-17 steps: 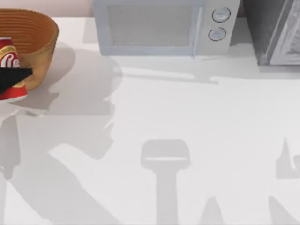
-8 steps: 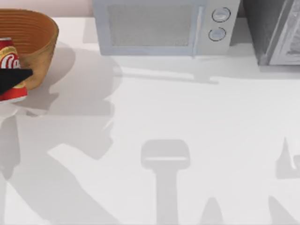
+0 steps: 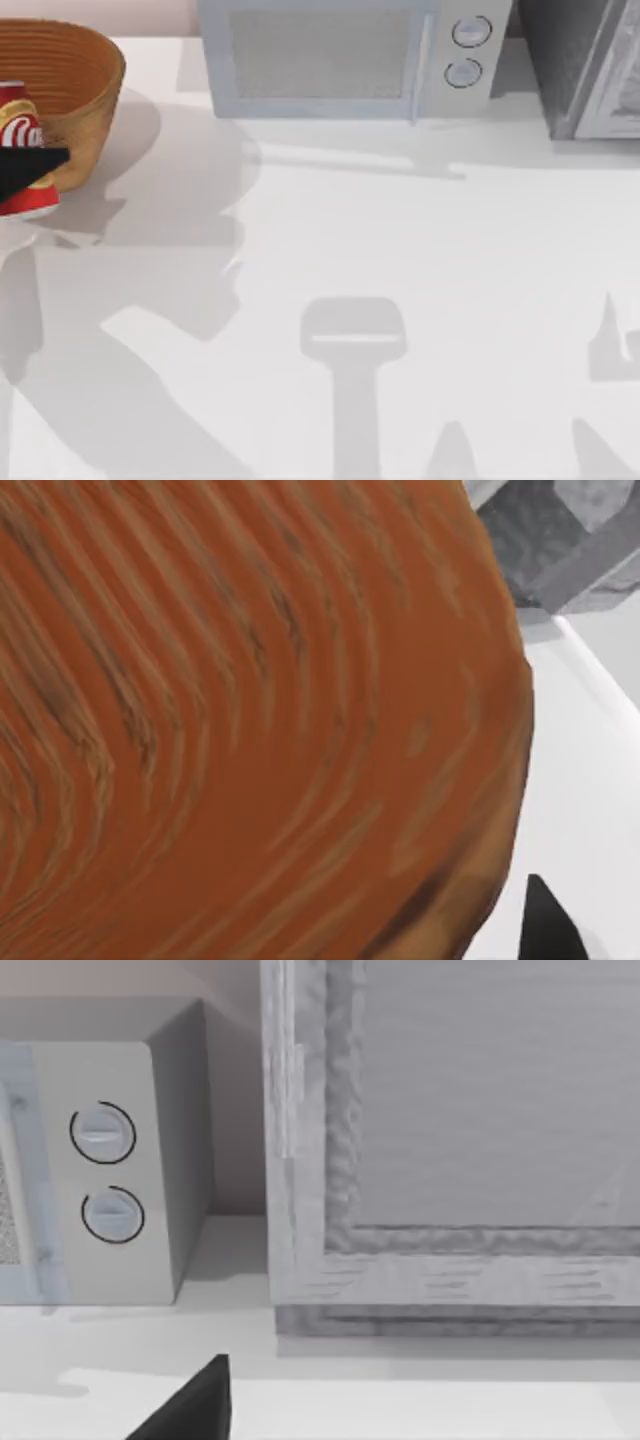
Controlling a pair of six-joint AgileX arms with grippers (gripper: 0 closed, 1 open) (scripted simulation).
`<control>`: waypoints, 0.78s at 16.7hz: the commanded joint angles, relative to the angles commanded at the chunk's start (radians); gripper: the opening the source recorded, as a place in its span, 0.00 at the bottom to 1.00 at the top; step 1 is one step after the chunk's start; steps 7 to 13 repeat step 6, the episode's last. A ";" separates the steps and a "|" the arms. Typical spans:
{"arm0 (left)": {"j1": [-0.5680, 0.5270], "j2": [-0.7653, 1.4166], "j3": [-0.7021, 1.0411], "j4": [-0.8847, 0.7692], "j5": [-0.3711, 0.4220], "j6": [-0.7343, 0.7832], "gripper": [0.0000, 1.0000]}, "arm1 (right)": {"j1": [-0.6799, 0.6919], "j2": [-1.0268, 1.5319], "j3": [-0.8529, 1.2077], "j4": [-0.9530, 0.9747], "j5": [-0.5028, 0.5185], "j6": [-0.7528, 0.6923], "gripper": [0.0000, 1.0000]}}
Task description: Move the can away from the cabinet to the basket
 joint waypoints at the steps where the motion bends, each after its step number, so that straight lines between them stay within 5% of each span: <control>1: 0.000 0.000 0.000 0.000 0.000 0.000 1.00 | 0.000 0.000 0.000 0.000 0.000 0.000 1.00; 13: 0.000 0.000 0.000 0.000 0.000 0.000 1.00 | 0.000 0.000 0.000 0.000 0.000 0.000 1.00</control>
